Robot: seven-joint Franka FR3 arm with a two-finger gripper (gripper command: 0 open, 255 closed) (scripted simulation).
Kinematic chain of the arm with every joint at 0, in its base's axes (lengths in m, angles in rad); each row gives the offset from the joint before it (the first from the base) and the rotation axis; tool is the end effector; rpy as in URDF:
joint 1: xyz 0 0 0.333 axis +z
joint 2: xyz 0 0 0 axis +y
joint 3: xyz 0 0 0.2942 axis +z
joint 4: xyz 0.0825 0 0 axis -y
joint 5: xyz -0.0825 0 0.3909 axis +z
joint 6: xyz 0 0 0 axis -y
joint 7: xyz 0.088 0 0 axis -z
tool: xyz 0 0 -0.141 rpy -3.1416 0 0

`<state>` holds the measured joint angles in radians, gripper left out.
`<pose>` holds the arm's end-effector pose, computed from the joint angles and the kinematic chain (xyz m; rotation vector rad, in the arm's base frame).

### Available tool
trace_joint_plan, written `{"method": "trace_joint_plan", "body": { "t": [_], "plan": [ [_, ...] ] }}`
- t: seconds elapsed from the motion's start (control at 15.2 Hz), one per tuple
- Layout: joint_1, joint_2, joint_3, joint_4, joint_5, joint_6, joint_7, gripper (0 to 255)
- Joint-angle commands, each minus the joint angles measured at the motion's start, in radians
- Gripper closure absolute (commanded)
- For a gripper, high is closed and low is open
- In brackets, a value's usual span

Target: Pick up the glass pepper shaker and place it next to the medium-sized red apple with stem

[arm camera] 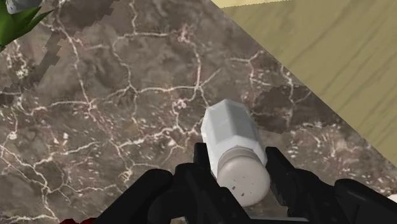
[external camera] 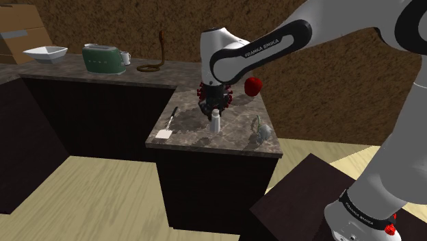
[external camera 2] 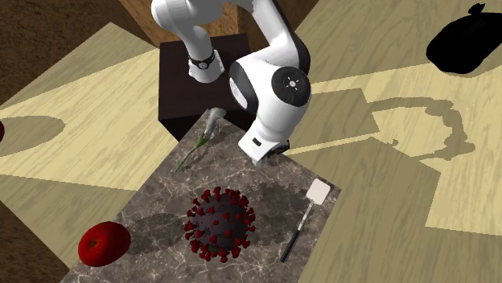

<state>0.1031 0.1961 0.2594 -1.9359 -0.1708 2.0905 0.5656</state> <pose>0.5627 0.1964 0.3269 3.0349 -0.1816 0.0209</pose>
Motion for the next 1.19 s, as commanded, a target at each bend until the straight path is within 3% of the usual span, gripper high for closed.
{"method": "trace_joint_plan", "body": {
  "t": [0.0, 1.12],
  "plan": [
    [-0.001, -0.008, 0.001, 0.018, 0.005, -0.026, -0.005, 255],
    [-0.002, -0.069, 0.007, 0.172, 0.034, -0.236, -0.040, 255]
  ]
}}
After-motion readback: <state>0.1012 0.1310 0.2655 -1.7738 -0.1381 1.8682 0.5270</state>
